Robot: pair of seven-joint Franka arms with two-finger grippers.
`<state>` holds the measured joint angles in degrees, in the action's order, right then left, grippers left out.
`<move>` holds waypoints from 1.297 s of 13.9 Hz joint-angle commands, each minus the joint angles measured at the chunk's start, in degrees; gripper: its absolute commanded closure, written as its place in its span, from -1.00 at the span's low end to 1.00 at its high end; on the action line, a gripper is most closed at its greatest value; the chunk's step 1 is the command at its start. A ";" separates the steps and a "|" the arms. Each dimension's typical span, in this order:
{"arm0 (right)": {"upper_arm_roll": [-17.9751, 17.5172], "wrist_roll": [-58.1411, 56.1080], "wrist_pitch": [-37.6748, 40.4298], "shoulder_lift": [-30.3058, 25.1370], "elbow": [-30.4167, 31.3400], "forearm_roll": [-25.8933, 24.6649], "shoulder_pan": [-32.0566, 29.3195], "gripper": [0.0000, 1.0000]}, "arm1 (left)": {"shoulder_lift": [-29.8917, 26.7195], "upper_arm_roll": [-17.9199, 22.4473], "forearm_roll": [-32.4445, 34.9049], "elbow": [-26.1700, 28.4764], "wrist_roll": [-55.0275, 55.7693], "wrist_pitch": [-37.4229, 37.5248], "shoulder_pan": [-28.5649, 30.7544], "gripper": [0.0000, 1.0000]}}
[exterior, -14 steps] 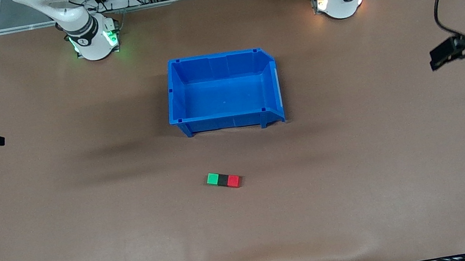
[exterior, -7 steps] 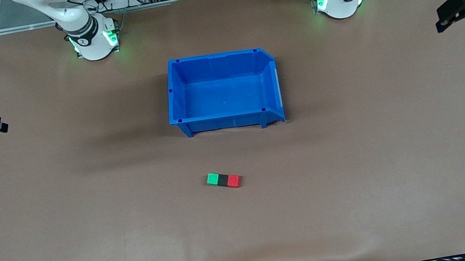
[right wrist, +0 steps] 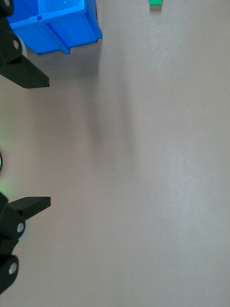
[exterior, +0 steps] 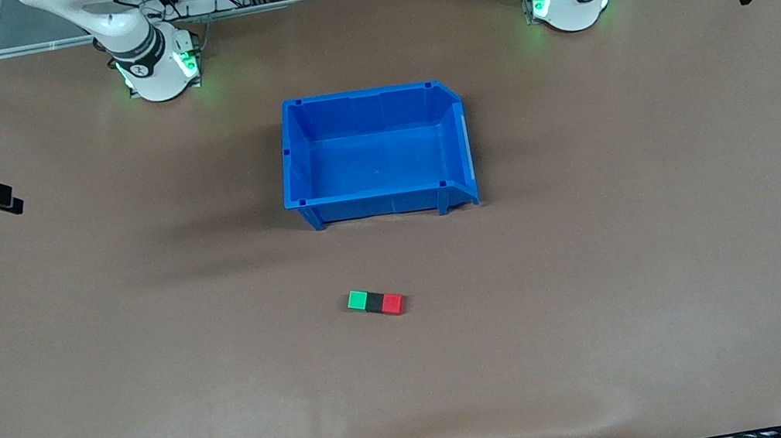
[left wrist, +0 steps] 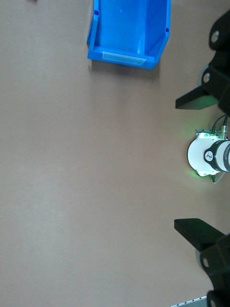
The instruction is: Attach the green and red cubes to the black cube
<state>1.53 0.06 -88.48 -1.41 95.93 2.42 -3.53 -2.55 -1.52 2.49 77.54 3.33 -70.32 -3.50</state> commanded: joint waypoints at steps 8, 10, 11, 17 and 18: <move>0.67 -0.40 2.00 -1.40 -1.18 -0.75 0.81 -1.00 | 0.79 0.73 -2.05 3.66 0.01 -5.52 3.40 -1.00; 0.67 -1.46 2.00 -1.40 -1.53 -1.63 0.89 -1.00 | 0.70 0.64 -3.10 3.85 -1.04 -5.88 4.82 -1.00; 1.02 -1.55 2.00 -1.40 -1.71 -1.63 0.98 -1.00 | 0.70 0.55 -3.11 3.93 -1.04 -5.97 4.73 -1.00; 1.20 -1.11 2.87 -1.40 -2.32 -1.63 1.07 -1.00 | 0.53 0.20 -2.93 7.62 -1.13 -13.42 4.91 -1.00; 1.20 -1.20 2.87 -1.40 -2.41 -1.63 0.98 -1.00 | 0.53 0.37 -2.67 7.89 -1.65 -13.87 5.00 -1.00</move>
<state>2.21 -0.85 -86.38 -1.82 93.55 1.39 -3.03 -1.04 -1.12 0.13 83.52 2.74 -82.13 1.03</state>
